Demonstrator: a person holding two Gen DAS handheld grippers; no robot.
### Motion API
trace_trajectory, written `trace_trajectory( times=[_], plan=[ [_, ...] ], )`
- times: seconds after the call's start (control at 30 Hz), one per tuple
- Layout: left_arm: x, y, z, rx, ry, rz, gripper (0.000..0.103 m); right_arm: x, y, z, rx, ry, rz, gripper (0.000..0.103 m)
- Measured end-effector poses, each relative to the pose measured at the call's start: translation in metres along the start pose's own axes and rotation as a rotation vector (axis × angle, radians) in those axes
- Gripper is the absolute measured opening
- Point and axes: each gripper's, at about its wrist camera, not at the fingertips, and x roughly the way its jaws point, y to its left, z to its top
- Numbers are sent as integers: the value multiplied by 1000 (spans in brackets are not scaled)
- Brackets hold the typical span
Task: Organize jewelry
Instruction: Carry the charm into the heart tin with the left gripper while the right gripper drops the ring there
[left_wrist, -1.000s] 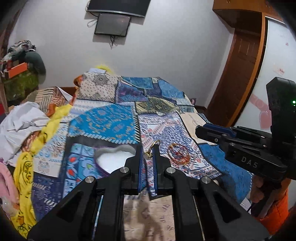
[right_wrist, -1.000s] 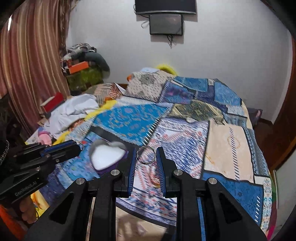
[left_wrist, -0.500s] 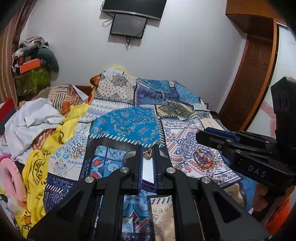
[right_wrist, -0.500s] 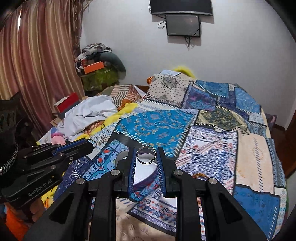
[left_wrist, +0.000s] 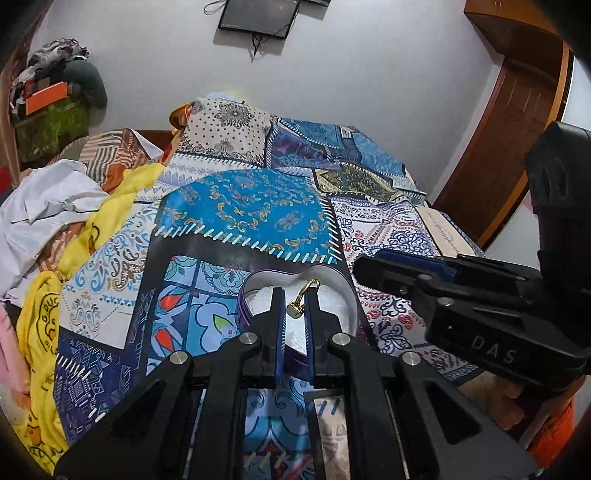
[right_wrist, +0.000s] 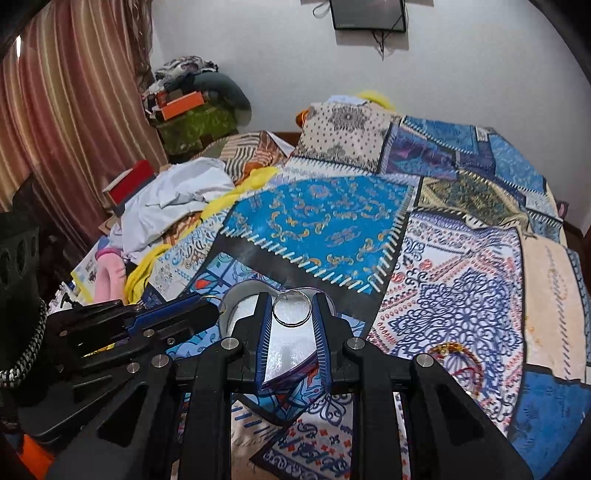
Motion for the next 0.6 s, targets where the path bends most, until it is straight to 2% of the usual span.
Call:
trace_trajectory(
  times=[0.6],
  plan=[
    [16,2,1,2,38,-5,8,29,-5,-4,14,87,17,20]
  ],
)
